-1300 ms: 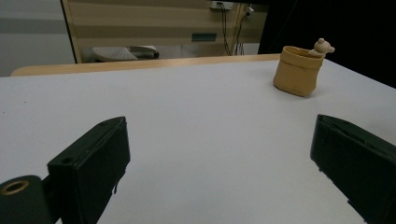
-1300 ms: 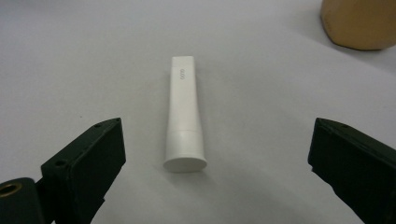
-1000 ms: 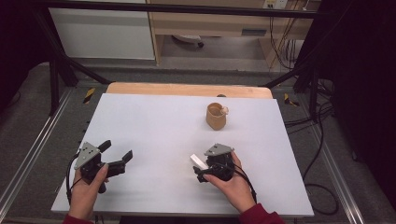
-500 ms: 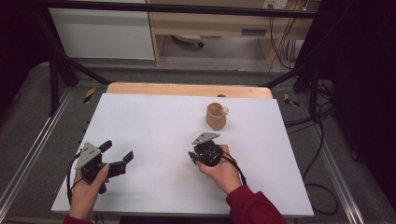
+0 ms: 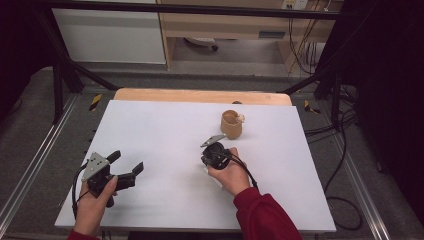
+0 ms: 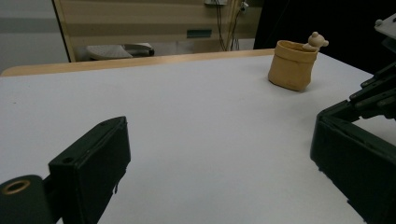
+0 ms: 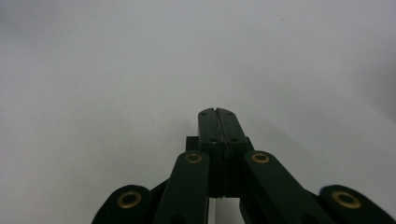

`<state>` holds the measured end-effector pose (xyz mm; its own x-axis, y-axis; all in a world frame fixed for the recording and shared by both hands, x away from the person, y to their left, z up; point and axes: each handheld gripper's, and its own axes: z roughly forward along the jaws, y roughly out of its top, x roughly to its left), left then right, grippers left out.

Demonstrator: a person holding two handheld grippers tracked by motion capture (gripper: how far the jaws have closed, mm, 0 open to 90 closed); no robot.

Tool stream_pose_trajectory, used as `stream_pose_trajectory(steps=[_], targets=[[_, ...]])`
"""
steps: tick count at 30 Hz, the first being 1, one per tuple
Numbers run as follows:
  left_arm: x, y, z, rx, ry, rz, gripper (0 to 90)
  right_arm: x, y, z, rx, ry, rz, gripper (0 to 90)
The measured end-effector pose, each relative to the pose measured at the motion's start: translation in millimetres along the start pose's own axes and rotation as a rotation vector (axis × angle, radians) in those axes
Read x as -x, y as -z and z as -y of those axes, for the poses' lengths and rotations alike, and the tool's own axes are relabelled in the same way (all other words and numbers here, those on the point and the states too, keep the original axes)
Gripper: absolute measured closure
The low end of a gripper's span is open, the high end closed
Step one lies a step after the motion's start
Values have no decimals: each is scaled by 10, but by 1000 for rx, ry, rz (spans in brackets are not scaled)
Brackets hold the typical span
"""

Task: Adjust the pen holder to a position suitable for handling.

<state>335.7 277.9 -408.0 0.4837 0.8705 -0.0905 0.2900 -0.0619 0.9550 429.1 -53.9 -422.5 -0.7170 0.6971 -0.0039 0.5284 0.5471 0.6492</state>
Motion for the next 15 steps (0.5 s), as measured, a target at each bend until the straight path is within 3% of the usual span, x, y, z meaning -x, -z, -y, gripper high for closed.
stream_pose_trajectory(steps=[6,15], targets=[[4,-3,0,-2,-2,3,52,-17,-110,-42,-57,11,-10,900],[8,-8,3,-6,-4,4,52,-66,-92,-26,-105,36,-19,900]])
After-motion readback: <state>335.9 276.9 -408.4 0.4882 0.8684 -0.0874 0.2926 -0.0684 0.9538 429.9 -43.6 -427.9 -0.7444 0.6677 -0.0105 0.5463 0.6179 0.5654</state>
